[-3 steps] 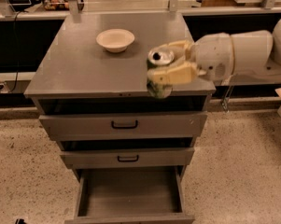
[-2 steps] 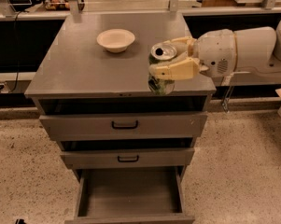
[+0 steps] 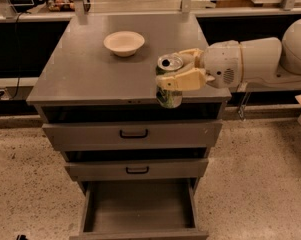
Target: Pick green can from bottom drawer and place on counter
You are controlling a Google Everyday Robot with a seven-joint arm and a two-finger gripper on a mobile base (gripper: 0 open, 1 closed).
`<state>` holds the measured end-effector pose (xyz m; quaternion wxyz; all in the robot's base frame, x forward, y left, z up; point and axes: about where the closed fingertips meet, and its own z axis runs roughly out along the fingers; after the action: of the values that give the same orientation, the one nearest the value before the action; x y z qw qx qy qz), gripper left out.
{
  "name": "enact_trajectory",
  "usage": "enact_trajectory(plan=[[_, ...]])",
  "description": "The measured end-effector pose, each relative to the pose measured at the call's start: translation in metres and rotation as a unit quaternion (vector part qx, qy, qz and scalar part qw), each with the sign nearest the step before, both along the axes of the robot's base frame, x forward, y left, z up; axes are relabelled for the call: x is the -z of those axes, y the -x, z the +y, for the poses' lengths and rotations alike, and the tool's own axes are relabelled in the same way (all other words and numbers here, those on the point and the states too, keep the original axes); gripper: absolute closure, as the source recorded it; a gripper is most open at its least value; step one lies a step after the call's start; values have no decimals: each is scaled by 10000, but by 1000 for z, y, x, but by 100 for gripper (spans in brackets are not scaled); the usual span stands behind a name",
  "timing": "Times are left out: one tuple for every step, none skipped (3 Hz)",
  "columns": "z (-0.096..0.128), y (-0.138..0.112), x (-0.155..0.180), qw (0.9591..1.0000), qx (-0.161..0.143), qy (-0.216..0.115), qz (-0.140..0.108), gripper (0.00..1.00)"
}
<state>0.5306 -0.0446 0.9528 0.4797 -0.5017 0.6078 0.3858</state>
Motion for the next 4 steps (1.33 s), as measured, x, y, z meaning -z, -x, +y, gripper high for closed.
enact_trajectory(plan=[[-1,-29,7,9990,373,-65,252,100],[-2,-56,9,9965,719,-214,359,100],[-3,-82,10,9938,1025,-280,340,100],[-9,-115,12,9849,1679,-379,212,75]])
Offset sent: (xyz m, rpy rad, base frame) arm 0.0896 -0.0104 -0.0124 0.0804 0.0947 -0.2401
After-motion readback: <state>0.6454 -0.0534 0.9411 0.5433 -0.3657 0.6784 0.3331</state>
